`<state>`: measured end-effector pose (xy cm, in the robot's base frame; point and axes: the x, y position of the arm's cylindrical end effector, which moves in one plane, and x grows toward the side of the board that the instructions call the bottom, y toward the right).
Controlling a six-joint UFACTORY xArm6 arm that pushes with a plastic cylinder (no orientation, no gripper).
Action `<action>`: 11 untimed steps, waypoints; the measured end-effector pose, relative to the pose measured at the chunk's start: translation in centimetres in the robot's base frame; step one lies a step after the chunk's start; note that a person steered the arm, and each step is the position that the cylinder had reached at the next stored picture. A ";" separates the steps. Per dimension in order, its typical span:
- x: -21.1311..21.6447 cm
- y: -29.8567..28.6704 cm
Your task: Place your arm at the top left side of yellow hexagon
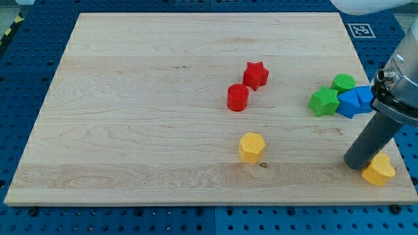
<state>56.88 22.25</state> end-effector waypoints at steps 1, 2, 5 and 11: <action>0.2 1.7; 0.2 2.0; -5.4 -10.9; -2.7 -19.8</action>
